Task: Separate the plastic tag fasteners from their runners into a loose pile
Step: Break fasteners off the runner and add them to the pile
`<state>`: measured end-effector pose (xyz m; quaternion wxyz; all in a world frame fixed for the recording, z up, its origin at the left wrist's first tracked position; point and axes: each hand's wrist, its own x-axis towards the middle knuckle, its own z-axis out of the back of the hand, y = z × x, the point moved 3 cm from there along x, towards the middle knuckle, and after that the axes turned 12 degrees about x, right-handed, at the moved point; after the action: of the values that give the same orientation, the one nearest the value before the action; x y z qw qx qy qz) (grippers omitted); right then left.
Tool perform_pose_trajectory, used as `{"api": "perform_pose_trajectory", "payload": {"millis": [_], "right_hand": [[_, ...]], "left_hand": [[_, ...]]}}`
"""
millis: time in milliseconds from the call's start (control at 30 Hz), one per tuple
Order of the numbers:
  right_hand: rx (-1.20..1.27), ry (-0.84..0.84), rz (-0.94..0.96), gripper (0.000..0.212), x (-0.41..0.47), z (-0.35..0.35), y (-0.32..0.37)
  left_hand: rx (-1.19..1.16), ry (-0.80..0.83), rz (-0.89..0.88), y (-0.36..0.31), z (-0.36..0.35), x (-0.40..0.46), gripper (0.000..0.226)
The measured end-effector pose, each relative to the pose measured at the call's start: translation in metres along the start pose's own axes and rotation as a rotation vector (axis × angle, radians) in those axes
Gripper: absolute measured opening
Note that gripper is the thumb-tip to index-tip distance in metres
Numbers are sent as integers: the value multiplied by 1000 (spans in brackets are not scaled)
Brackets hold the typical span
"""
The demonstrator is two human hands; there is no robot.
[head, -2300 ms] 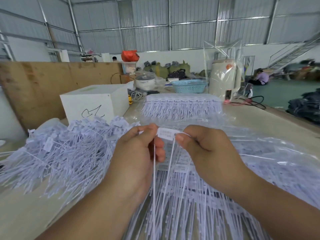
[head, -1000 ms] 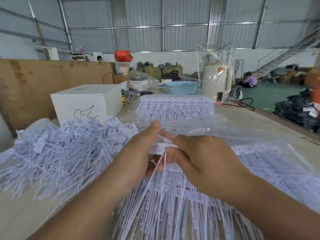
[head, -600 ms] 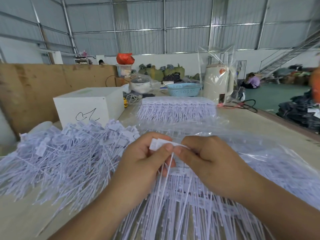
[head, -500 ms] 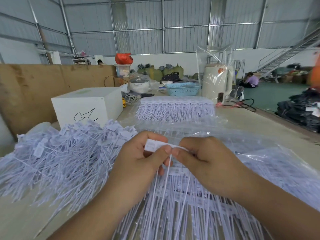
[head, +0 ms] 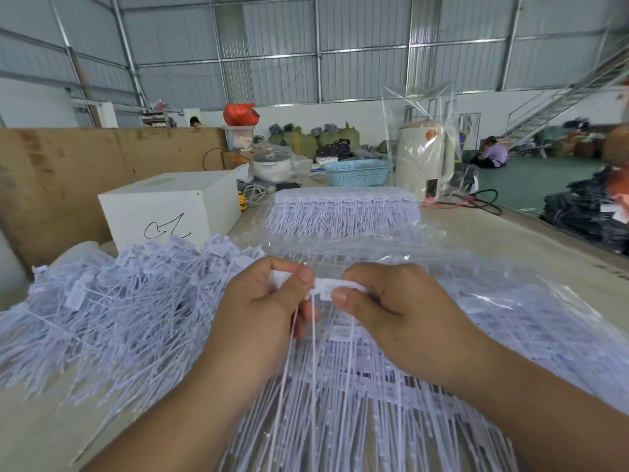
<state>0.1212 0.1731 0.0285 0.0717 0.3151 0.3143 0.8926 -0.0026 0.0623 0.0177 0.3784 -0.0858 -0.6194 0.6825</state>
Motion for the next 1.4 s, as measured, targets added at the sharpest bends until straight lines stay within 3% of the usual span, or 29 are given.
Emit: {"api": "perform_pose_trajectory", "payload": {"millis": [200, 300, 400, 467, 533, 633, 800, 900, 1033, 1267, 1400], "right_hand": [[-323, -168, 216, 32, -4, -13, 22], [-339, -204, 390, 31, -9, -14, 34], [-252, -124, 290, 31, -9, -15, 32], [-71, -20, 124, 23, -6, -18, 18], [129, 48, 36, 17, -7, -18, 4], [230, 91, 52, 27, -8, -17, 2], [329, 92, 23, 31, -8, -16, -2], [436, 81, 23, 31, -9, -16, 3], [466, 79, -35, 22, -5, -2, -1], [505, 243, -118, 36, -5, 4, -2], [407, 96, -89, 44, -2, 3, 2]], "left_hand": [[-389, -17, 375, 10, -4, 9, 17], [-483, -36, 489, 19, 14, 18, 27], [-367, 42, 361, 14, 18, 15, 19], [-274, 104, 189, 6, 9, 7, 12], [-210, 150, 92, 0, 2, 1, 19], [-132, 230, 57, -1, -1, -2, 29], [-125, 302, -45, -2, -1, -5, 15], [-133, 301, -35, 1, -1, -4, 6], [-200, 200, 14, 5, 6, 5, 10], [-115, 346, 52, 6, 4, 4, 16], [-238, 238, 107, 0, 0, 0, 9]]}}
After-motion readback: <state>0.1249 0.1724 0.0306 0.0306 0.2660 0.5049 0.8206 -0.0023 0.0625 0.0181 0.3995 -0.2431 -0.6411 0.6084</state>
